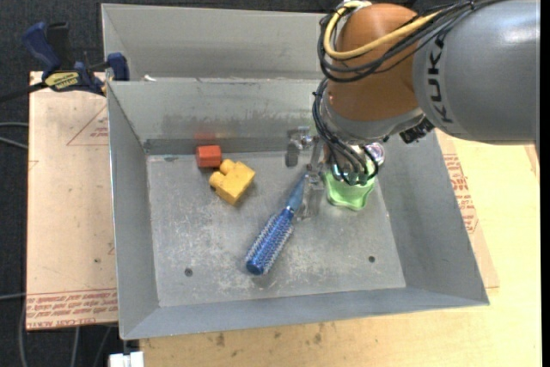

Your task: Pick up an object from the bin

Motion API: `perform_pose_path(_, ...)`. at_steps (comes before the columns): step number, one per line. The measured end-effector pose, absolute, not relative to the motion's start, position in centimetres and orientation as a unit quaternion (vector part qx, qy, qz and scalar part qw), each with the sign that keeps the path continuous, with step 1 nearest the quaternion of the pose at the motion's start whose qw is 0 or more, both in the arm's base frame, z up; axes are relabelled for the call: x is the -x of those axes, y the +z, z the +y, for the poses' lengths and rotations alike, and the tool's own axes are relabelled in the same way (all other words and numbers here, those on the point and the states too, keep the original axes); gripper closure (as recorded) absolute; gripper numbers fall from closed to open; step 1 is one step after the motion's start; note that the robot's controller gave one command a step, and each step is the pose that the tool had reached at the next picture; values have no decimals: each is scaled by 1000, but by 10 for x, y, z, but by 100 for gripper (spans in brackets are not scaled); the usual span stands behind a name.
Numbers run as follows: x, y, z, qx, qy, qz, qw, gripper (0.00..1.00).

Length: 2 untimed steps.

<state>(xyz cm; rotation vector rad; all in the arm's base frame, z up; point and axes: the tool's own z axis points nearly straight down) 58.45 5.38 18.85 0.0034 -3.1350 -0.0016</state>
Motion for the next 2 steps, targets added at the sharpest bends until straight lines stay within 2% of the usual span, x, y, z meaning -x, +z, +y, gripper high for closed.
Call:
perform_pose_path(1, -500, 67, 104, -114, -1, -993, 2, 0)
perform_pose_path(2, -523, 70, 62, -276, 0, -961, -2, 0)
